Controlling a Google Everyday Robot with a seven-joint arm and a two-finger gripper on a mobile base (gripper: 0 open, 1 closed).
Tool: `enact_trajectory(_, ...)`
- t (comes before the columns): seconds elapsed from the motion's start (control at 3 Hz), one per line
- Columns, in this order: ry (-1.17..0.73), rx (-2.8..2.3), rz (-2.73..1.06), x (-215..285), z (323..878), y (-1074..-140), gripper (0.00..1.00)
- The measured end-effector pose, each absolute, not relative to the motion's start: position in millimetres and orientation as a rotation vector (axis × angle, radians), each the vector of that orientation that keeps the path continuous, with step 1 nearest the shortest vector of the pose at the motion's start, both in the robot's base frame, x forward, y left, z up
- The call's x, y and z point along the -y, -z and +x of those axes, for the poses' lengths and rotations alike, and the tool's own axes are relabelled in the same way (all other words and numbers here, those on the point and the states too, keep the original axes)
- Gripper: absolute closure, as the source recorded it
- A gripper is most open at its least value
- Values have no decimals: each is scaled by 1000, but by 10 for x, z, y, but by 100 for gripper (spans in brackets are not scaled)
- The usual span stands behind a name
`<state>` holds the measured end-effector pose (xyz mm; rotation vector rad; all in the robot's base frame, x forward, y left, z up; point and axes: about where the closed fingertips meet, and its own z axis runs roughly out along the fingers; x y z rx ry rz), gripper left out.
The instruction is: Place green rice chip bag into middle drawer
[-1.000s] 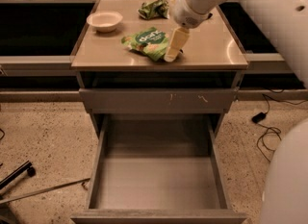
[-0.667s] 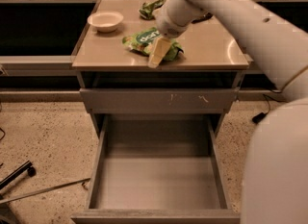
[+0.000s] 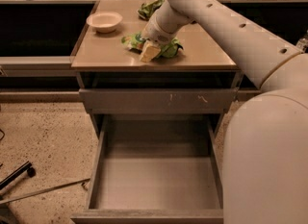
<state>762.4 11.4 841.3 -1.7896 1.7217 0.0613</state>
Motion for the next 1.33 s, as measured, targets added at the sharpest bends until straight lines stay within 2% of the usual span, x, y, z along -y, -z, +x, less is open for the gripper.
enact_trajectory(0.67, -62, -1722, -1790, -115, 7623, -8411, 89)
enact_trajectory(1.0, -60, -1722, -1785, -91, 7450, -8415, 100)
enact_trajectory(1.33, -49, -1726, -1684, 42, 7004, -8711, 100)
